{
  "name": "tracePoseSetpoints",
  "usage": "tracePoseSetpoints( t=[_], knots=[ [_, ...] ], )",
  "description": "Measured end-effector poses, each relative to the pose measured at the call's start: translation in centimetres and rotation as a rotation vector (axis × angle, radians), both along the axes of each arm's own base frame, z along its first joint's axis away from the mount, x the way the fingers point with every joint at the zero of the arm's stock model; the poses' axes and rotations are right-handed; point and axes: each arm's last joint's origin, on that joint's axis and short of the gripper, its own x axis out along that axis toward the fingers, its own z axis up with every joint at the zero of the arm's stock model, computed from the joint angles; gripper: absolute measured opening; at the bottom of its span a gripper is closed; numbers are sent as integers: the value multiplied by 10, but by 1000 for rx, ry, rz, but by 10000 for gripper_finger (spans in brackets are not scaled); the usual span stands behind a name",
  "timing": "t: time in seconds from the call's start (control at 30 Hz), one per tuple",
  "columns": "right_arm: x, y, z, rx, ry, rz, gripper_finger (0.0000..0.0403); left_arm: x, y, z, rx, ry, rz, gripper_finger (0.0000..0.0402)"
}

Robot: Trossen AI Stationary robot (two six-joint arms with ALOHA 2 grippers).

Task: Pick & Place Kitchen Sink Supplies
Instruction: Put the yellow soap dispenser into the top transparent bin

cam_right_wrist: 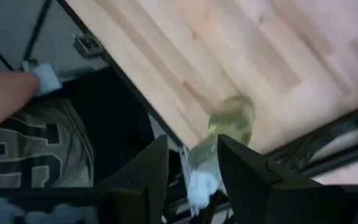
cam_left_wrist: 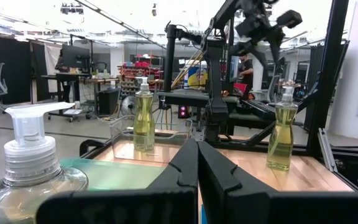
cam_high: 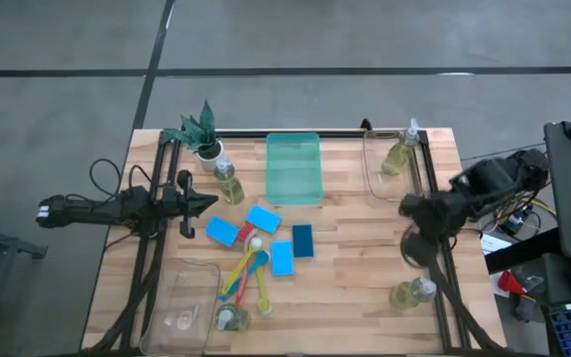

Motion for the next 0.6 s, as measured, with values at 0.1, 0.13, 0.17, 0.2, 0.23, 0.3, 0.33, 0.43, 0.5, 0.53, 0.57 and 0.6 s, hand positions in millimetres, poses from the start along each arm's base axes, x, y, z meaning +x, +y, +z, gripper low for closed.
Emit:
tracePoseSetpoints(
  t=[0.1,0.13,0.17,0.2,0.23,0.3,0.33,0.43,0.5,0.53,0.57,0.6],
  knots=[
    [-4,13,-2,23,51,-31,122,0,0,0,0,0,-1,3],
    [-7,17,-2,33,68,-49,120,0,0,0,0,0,0,3],
    [-9,21,-2,41,84,-60,118,0,0,0,0,0,0,3],
    [-11,24,-2,46,99,-69,117,0,0,0,0,-1,0,3],
    [-13,28,-3,52,112,-77,117,0,0,0,0,0,0,3],
    [-19,34,-3,54,131,-100,117,0,0,0,0,0,0,3],
    [-21,38,-3,54,141,-109,117,0,0,0,0,0,0,3],
    [-28,49,-5,54,171,-118,117,0,0,0,0,-1,-1,3],
    [-33,54,-5,48,175,-137,116,0,0,0,0,0,0,3],
    [-36,57,-6,45,182,-145,116,0,0,0,0,0,0,3],
    [-37,61,-7,39,191,-148,116,0,0,0,0,0,0,3],
    [-39,63,-8,35,194,-147,117,0,0,0,0,0,0,3]
  ],
)
